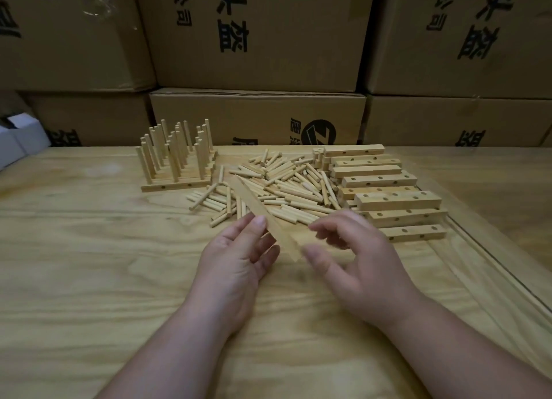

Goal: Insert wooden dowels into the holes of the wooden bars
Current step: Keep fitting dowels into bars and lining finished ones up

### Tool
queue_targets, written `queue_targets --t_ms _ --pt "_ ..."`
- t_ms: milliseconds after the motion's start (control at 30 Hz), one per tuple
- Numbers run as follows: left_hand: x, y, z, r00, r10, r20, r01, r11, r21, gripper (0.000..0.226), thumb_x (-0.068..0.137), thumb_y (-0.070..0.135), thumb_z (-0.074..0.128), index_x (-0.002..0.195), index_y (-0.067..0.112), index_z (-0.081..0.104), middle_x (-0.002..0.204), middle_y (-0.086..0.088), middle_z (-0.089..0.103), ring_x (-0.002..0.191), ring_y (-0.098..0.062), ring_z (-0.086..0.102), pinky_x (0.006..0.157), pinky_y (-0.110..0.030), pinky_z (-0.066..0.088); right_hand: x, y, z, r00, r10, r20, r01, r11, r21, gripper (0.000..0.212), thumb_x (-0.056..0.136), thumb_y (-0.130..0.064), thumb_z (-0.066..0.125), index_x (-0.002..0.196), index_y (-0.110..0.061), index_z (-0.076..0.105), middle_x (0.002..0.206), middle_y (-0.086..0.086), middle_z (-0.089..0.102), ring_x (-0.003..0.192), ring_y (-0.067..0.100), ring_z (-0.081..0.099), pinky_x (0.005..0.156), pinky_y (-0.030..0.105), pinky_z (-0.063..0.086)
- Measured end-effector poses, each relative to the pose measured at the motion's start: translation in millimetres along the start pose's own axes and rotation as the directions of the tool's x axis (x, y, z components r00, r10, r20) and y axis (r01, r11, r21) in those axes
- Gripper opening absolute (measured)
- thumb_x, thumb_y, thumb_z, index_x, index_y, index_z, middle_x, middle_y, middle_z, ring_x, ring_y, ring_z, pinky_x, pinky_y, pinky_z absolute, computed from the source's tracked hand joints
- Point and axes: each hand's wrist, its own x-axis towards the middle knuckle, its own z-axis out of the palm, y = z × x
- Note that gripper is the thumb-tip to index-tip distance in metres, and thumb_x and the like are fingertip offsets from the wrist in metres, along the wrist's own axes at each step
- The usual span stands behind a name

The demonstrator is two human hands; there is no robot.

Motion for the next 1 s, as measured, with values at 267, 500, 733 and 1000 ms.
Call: queue_targets --t_ms 267,500,733,1000 --pt "2.7 3.1 -0.5 0.998 -0.061 -0.026 0.06 0.997 -0.052 0.022 0.098 0.009 0.057 0.118 0.006 0.066 0.101 -0.01 0.077 0.081 -0.021 0.076 0.065 -0.032 0.062 5.2 24.8 -4.0 0.958 0.277 0.079 -0.23 0.9 -0.37 0.03 0.093 -0.038 0.059 0.121 -0.031 0.069 0.112 -0.018 0.056 0.115 0.006 0.046 0.103 0.032 0.041" --pt "3.5 4.0 0.3 0.995 -0.079 -0.064 0.073 0.994 -0.083 0.019 0.092 0.022 0.065 0.104 0.008 0.069 0.1 -0.012 0.077 0.084 -0.022 0.077 0.064 -0.032 0.061 5.1 20.4 -1.2 0.93 0.348 0.123 -0.24 0.824 -0.512 0.035 0.094 -0.049 0.053 0.123 -0.034 0.067 0.122 -0.017 0.06 0.12 0.011 0.049 0.104 0.037 0.038" --pt "1.2 4.5 0.6 0.996 -0.074 -0.043 0.071 0.995 -0.066 0.051 0.083 0.026 0.069 0.125 -0.002 0.065 0.11 -0.015 0.075 0.081 -0.017 0.074 0.066 -0.028 0.061 5.7 20.4 -0.1 0.936 0.33 0.12 -0.239 0.849 -0.471 0.012 0.091 -0.042 0.062 0.09 -0.033 0.07 0.089 -0.018 0.06 0.096 0.009 0.053 0.086 0.03 0.047" --pt "0.1 3.3 0.9 0.998 -0.065 -0.025 0.064 0.996 -0.062 0.047 0.079 0.024 0.07 0.119 0.001 0.068 0.099 -0.01 0.077 0.073 -0.015 0.073 0.065 -0.027 0.062 6.7 25.6 -1.3 0.886 0.464 -0.002 -0.389 0.741 -0.547 0.059 0.08 -0.078 0.053 0.121 -0.037 0.062 0.109 -0.011 0.057 0.104 0.015 0.058 0.08 0.033 0.053"
